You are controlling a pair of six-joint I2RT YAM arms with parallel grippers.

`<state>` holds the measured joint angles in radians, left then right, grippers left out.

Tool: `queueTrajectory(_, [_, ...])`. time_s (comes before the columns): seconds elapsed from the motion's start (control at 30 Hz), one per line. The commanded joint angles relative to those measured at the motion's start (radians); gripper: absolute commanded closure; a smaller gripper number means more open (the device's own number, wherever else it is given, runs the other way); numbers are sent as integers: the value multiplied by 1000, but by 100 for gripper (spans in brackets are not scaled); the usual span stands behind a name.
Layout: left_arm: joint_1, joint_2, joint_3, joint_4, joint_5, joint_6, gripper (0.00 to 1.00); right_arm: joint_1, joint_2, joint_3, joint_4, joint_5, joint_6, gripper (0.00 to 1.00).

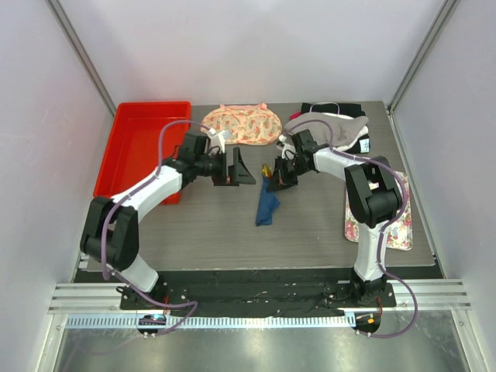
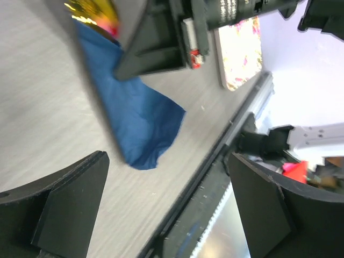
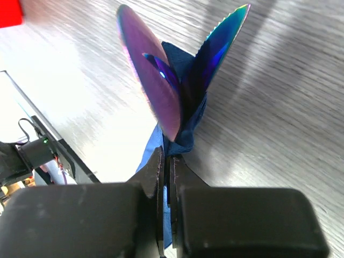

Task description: Place the utensils on the paper napkin and roll it up

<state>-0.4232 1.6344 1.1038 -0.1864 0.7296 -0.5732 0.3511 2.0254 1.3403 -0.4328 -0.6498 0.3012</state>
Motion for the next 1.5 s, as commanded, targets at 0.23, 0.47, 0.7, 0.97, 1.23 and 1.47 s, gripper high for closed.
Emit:
queueTrajectory(0.23, [176,-171,-74,24,-67,162,0,-4,-137,-20,118,-102,12,99])
queueTrajectory(0.47, [214,-203,-45,34,-42,193,0,-8,-220,-17,158,-151,27,99])
queueTrajectory(0.7, [245,-266,-85,151,-38,246,0,-4,-295,-13,170,-229,19,99])
queueTrajectory(0.97, [278,-312,-54,200,258,180,0,-3,-364,77,149,-355,3,99])
queueTrajectory(1.23, [262,-370,-223,657,307,-272,3,57,-445,149,112,-416,-14,99])
queueTrajectory(1.47, [173,-432,-297,768,251,-324,12,135,-524,177,77,-380,-31,99])
